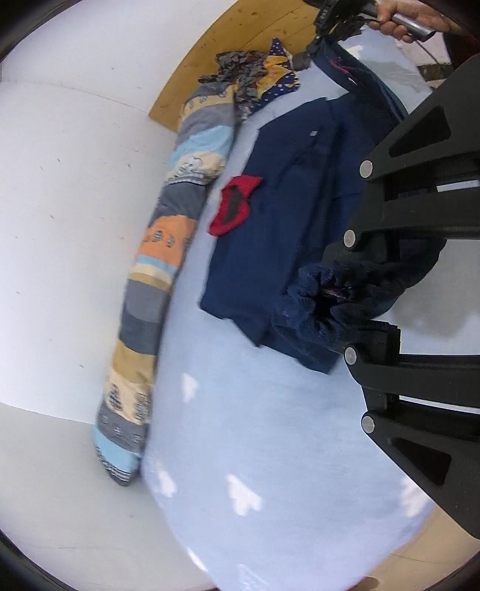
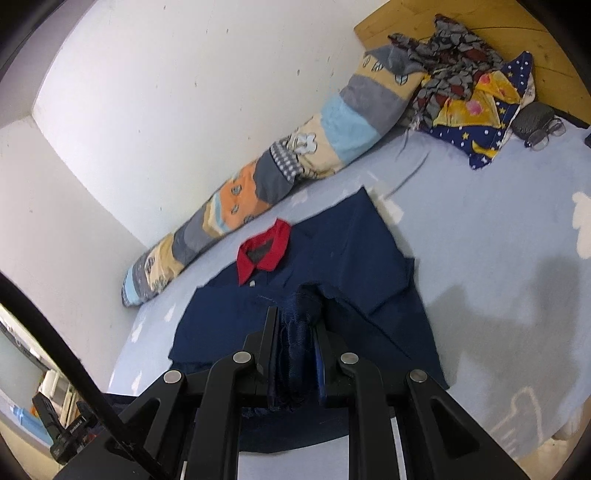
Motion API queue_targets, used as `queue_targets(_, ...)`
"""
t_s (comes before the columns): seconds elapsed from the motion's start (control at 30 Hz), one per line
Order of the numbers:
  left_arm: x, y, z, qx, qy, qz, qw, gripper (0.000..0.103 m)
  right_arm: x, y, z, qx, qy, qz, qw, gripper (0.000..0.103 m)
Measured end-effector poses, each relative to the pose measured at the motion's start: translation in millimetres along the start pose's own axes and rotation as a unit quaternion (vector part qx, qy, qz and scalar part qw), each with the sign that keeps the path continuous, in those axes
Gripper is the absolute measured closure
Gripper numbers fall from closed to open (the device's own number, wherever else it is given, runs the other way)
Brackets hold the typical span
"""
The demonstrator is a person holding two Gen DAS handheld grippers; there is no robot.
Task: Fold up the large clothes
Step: 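Carry the held hem with both grippers up over the body toward the red collar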
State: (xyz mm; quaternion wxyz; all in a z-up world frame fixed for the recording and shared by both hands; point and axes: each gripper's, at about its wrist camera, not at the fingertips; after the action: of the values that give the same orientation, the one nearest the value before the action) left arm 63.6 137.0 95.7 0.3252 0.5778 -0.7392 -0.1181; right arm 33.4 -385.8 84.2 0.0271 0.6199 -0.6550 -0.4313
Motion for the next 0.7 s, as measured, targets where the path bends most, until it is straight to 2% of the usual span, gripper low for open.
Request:
queue_targets(0.23,15,-21,-25,0.016,-0.004,-0.004,0.9999,0.085,0,0,-10,0.018,0.001,0.005,1.000,0.086)
queue_targets(0.7,6,-43,-28,0.035,0.020,-0.019,0.9990,0.085,-7,-7,-16,0.025,0.008,0.005,1.000,0.086)
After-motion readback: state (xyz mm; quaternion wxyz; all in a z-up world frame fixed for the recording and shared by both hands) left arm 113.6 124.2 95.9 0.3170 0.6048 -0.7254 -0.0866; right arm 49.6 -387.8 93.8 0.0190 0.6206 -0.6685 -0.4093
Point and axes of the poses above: each gripper's, at about its wrist camera, not at the fingertips, and y roughly against the way its jaws point, x to its right, z to its underside, and after that the axes turned 10 degrees about z, right-handed
